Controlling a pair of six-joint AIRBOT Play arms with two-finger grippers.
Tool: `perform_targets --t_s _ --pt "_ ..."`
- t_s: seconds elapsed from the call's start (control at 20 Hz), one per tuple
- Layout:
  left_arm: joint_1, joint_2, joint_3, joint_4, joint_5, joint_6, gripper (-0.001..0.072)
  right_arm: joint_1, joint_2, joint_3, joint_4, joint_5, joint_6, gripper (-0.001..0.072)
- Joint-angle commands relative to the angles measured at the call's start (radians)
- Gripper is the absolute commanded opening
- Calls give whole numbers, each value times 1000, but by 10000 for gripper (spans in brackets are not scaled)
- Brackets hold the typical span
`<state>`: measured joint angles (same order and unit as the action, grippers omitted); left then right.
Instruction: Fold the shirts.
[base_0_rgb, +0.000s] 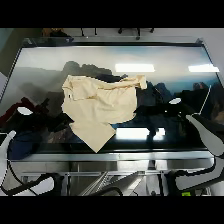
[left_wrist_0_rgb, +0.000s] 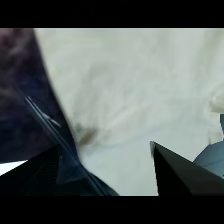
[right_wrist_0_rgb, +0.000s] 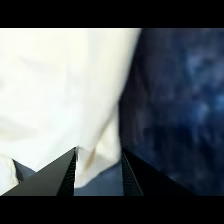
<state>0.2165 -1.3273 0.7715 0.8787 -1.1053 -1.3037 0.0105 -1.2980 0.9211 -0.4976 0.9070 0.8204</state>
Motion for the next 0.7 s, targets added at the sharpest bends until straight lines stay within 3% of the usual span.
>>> perform_targets --t_s 0.0,0.05,0.1,0.15,0.45,0.55,0.65 --pt "-27 7 -40 -66 131 48 533 40 -1 -8 38 -51 -25 338" --pt "-42 7 -40 -66 161 49 533 42 -1 -8 39 -52 -25 332" --pt "-54 6 -40 -60 184 50 533 42 -1 -8 39 -51 -25 249" --pt "-60 4 -40 -58 193 51 533 42 -1 -8 39 -51 -28 226" --pt "-64 -107 -38 -66 146 79 531 42 -1 -8 75 -42 -27 218" --pt "-63 -110 -16 -61 119 92 532 42 -1 -8 75 -35 -27 115" --pt "-63 -95 27 -58 108 91 532 42 -1 -8 76 -35 -27 104"
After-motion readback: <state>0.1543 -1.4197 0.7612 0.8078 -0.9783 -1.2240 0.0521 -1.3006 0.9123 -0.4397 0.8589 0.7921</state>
